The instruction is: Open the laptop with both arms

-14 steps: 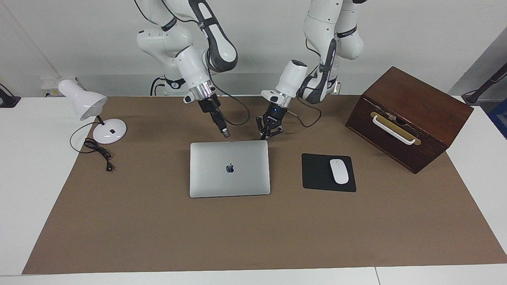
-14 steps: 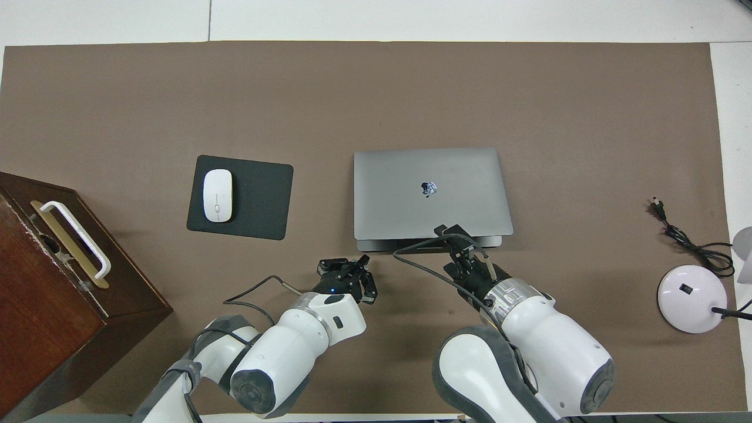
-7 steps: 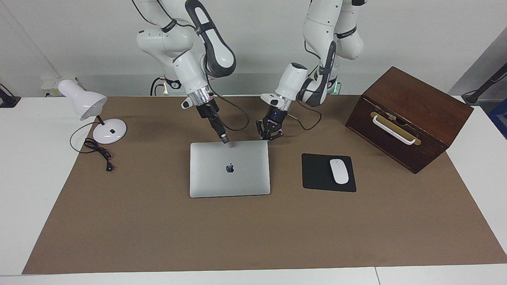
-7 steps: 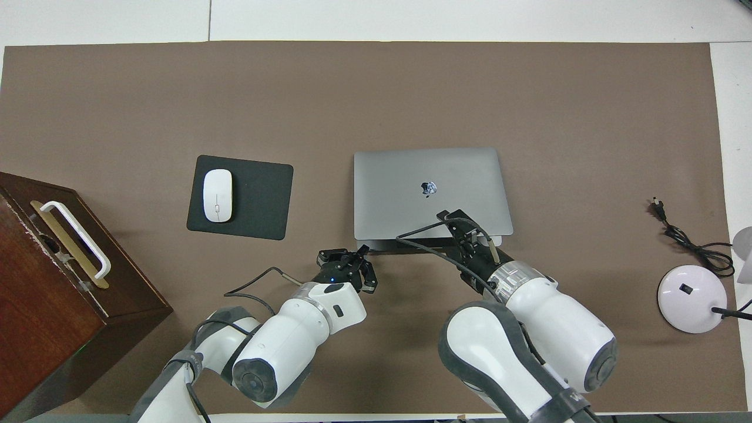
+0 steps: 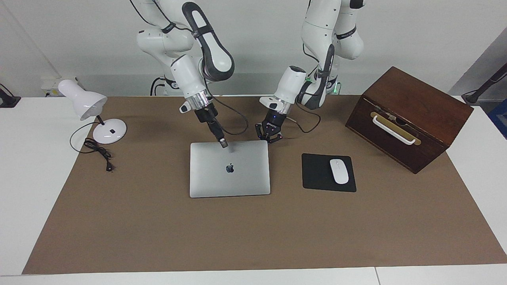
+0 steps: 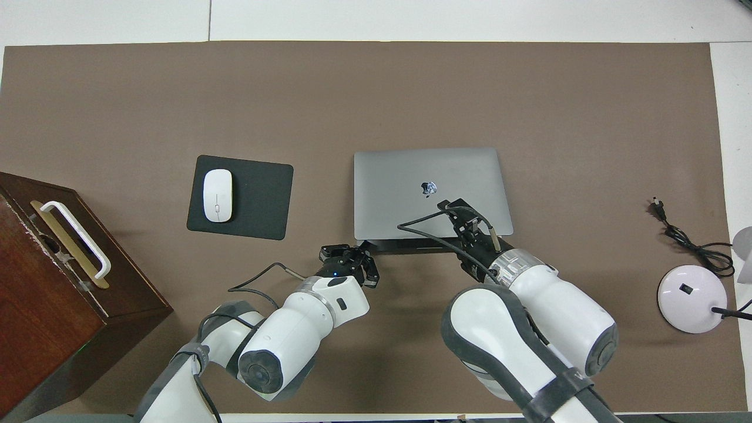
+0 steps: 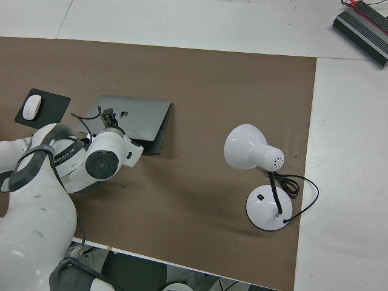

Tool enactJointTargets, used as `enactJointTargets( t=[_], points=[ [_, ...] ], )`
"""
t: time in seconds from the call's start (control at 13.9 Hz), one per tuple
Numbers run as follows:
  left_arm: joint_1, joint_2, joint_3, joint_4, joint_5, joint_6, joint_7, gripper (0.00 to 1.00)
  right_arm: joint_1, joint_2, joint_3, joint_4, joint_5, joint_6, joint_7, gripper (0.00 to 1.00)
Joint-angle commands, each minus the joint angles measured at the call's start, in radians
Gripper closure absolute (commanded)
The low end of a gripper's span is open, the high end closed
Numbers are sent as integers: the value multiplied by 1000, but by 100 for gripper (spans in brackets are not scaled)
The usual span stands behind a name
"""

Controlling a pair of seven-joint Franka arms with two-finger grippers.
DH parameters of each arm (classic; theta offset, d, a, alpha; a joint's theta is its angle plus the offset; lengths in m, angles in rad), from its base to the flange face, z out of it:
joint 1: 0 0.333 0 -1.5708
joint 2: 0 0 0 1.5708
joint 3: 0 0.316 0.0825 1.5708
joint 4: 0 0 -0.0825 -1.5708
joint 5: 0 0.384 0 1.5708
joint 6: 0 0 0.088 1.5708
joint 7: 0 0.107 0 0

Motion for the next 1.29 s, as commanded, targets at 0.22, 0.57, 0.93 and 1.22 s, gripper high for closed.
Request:
enactJointTargets(
  t=[0.22,0.57,0.93,1.22],
  points=[
    [13,56,-2,33,-13,21,13,100,-35,25,9,33,28,20,-72,0],
    [13,60,-2,33,-11,21,42,100,-33,51,9,51,30,22,-81,0],
    [15,65,-1,31,-11,21,57,100,-35,51,9,51,28,22,-82,0],
    [15,66,-1,31,-11,21,71,100,-33,51,9,51,28,22,-87,0]
  ],
)
